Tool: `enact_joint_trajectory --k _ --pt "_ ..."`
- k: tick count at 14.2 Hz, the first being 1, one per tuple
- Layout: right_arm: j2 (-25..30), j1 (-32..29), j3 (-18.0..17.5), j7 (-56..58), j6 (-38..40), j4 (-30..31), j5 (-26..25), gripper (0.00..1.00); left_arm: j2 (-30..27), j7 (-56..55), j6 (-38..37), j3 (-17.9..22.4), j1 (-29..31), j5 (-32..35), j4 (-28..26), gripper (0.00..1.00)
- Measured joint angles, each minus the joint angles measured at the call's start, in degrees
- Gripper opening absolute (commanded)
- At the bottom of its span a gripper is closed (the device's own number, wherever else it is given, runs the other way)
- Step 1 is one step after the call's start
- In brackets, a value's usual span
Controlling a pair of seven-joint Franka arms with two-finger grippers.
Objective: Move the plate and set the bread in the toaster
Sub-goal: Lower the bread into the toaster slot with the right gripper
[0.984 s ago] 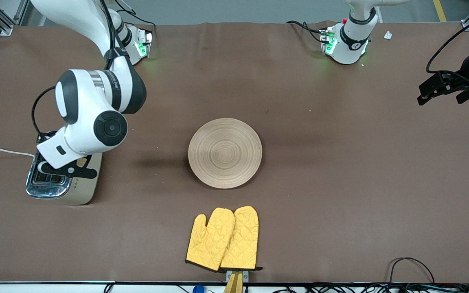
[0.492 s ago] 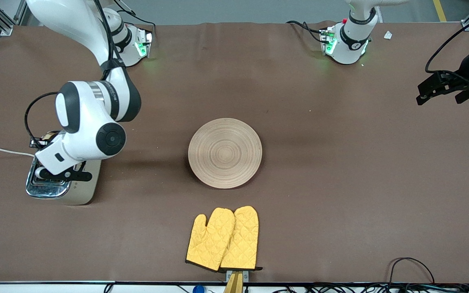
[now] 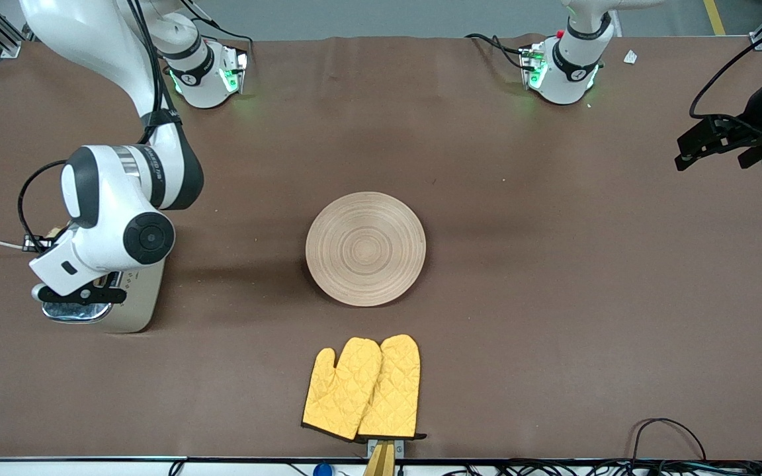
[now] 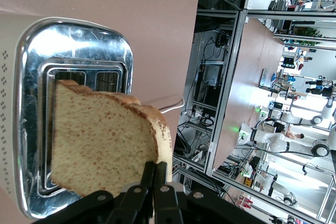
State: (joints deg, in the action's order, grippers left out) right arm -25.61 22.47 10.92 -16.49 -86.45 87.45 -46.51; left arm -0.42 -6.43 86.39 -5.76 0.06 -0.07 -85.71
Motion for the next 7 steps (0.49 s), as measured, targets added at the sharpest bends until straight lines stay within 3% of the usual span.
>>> enact_joint_trajectory --k 7 --pt "0.0 -0.8 0.0 0.0 -1.3 2.0 -0.7 0.00 0.0 0.0 0.0 -0.3 0.0 0.0 0.0 1.00"
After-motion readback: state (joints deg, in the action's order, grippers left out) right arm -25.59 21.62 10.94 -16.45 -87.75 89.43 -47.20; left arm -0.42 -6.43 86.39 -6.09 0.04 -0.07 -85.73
